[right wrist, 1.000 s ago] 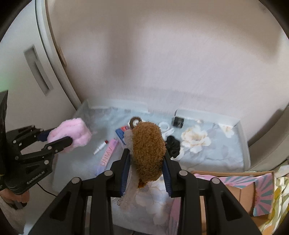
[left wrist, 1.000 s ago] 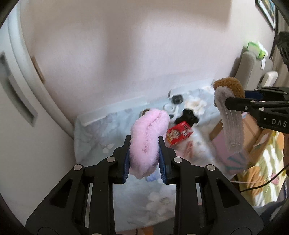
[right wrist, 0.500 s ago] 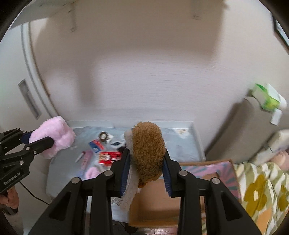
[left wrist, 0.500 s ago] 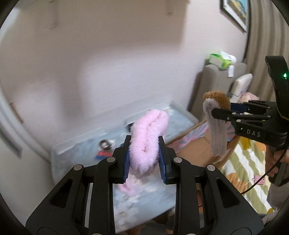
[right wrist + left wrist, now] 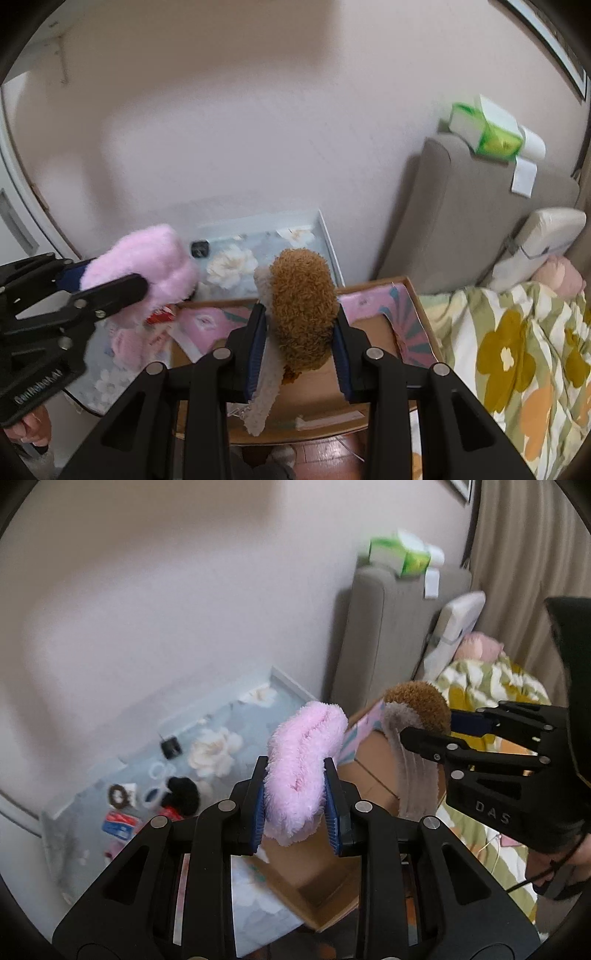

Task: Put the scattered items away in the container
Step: 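Carry both held items over the cardboard box and open both tools to drop them, then move both tools back over the remaining table items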

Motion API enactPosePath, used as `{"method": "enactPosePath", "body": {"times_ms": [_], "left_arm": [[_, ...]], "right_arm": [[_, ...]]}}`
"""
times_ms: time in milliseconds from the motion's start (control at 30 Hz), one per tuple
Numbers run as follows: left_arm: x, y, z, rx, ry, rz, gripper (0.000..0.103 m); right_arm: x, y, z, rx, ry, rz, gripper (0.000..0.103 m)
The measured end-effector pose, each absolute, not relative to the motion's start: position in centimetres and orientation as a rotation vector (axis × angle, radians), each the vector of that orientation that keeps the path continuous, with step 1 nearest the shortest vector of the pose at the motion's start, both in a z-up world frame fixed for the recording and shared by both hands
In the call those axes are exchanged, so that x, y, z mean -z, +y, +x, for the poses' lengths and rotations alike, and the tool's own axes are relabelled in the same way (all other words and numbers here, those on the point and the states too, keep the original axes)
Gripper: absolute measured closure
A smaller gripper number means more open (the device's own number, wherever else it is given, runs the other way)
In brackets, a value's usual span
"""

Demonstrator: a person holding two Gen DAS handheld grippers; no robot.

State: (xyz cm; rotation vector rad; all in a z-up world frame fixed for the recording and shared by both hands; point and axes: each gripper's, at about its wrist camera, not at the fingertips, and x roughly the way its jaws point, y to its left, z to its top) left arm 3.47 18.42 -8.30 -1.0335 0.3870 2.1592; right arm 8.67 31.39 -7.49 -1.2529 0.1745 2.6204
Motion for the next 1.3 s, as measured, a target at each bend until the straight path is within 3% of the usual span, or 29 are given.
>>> {"method": "enactPosePath", "body": {"times_ms": [433,667,700,733,767,833,933,1067,1300], "left_arm": [[17.9,23.6,1.0,-2.108,0.502,-1.327,0.079],[20.4,23.7,0.9,-2.086,0.505,-1.412,0.079],[20.4,23.7,1.1,-2.084,0.497,-1.408,0.077],[20.3,23.6,1.2,-2.082,0.477,-1.401,0.064],[20.1,23.4,1.3,-2.094,0.461,-1.402,0.06],[19.6,23.2,1.1,-2.149,0.49,-1.406,0.035],[18.9,22.4,0.4,-2.194,0.461,-1.391,0.012],[17.3,21.6,0.4,-2.241,0.422,-1.357,0.01],[16.0,22.1,1.4,-2.278,0.516,-1.283,0.009]], "right_arm": [[15.0,35.3,7.0,-2.546,0.2,-1.487,0.072],[18.0,35.7,6.5,-2.512,0.193,-1.596,0.072],[18.3,35.8,6.6,-2.512,0.196,-1.606,0.072],[18.5,35.9,6.6,-2.517,0.199,-1.613,0.07],[18.6,36.0,6.6,-2.528,0.206,-1.618,0.065],[18.4,35.9,6.7,-2.55,0.208,-1.613,0.06],[18.2,36.1,6.8,-2.519,0.13,-1.614,0.049],[17.7,35.6,6.9,-2.521,0.009,-1.595,0.037],[16.9,34.3,6.9,-2.535,-0.124,-1.567,0.037]]}}
